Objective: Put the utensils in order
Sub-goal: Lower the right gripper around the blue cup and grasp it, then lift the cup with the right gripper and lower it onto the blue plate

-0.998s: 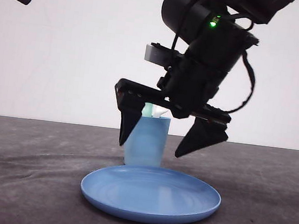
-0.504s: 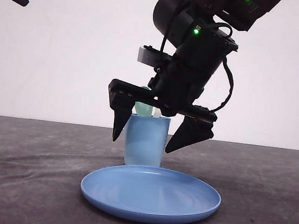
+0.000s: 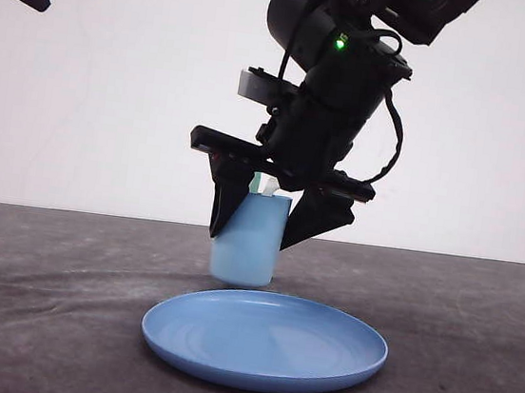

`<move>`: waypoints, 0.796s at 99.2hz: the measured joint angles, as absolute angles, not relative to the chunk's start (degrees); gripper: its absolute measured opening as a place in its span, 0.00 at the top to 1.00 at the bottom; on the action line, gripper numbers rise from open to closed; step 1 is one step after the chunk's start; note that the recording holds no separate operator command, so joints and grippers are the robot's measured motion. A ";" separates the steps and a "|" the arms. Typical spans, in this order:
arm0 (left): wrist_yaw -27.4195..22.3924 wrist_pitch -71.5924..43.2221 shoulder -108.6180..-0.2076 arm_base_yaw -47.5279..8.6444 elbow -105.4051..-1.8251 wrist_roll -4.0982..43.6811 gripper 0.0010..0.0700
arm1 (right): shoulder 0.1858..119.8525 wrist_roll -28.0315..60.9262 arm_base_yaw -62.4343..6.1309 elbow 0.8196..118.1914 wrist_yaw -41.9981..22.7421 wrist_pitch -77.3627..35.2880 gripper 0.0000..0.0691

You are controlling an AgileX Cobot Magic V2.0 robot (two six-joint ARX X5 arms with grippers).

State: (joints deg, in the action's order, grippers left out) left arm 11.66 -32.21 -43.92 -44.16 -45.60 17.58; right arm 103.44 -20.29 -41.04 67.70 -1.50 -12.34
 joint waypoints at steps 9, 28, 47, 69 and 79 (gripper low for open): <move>11.66 -32.58 -43.92 -44.16 -45.60 17.58 0.67 | 101.38 -19.31 -41.04 67.70 -1.50 -14.72 0.40; 11.66 -32.49 -43.92 -44.16 -45.60 17.58 0.67 | 91.20 -16.78 -41.67 67.79 -1.67 -20.88 0.40; 11.66 -32.38 -43.92 -44.16 -45.60 17.58 0.67 | 81.58 -13.82 -43.42 67.81 -1.72 -27.75 0.40; 11.66 -32.36 -43.92 -44.16 -45.60 17.58 0.67 | 74.04 -13.26 -44.75 67.90 -1.76 -33.08 0.40; 11.66 -32.36 -43.92 -44.16 -45.60 17.58 0.67 | 74.32 -13.26 -45.78 67.90 -1.78 -35.00 0.40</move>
State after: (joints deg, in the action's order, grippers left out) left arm 11.66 -32.36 -43.92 -44.16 -45.60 17.58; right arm 74.32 -13.26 -45.78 67.90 -1.78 -35.00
